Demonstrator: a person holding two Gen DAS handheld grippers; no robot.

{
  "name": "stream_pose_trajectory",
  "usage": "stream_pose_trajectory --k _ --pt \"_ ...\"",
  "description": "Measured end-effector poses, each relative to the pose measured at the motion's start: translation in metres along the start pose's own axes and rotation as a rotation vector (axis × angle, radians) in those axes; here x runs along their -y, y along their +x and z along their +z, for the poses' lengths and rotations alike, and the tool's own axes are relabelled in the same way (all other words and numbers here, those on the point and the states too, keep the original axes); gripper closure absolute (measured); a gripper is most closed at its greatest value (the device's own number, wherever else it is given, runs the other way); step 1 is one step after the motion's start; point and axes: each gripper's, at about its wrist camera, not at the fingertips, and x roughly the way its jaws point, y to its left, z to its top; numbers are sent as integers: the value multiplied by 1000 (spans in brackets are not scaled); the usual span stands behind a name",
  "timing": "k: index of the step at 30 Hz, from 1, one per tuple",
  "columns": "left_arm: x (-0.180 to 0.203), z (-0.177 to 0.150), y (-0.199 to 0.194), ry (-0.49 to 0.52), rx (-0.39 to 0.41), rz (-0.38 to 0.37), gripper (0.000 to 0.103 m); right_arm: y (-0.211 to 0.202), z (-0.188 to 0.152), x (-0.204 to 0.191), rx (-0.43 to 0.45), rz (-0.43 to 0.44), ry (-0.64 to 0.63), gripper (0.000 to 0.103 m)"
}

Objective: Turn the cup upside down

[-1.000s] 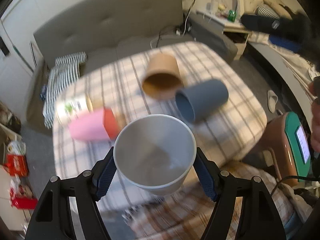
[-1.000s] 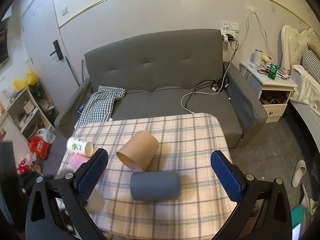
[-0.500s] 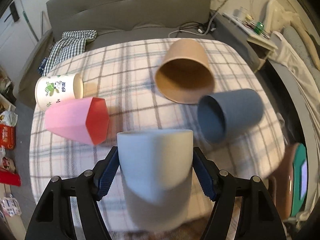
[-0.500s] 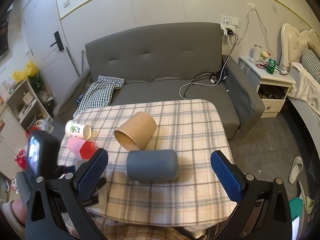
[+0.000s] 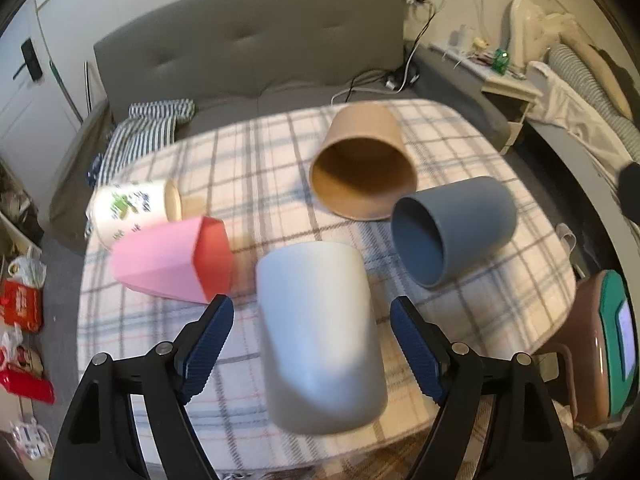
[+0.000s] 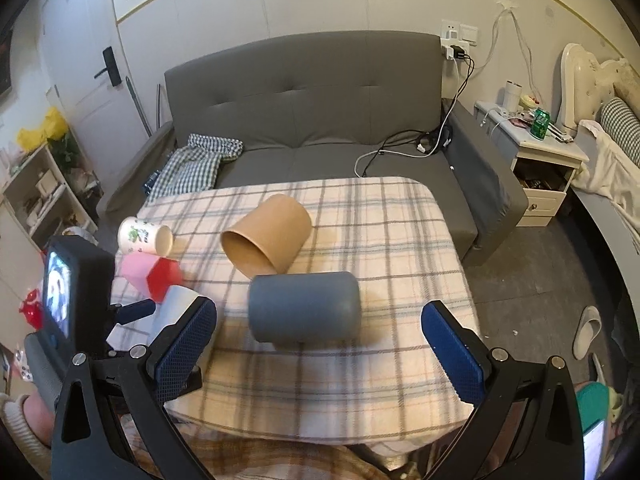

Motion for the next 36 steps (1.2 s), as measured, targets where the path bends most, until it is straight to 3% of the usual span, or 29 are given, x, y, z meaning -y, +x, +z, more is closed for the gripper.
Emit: stream_pose_trajectory --k 7,9,14,24,36 --pt "-41 -10 -53 -43 137 -6 14 -26 -5 -30 95 -37 7 0" --pt "-61 -19 -66 -71 174 21 8 -29 -7 -40 111 -47 11 0" --pt "-95 -45 -80 -118 219 103 6 -10 -32 -75 70 -52 25 0" --pt "-137 -88 -68 -257 182 132 5 64 -71 -116 -130 -32 29 0" --pt "-148 -105 -50 -328 129 153 5 104 -89 -129 -230 28 52 0"
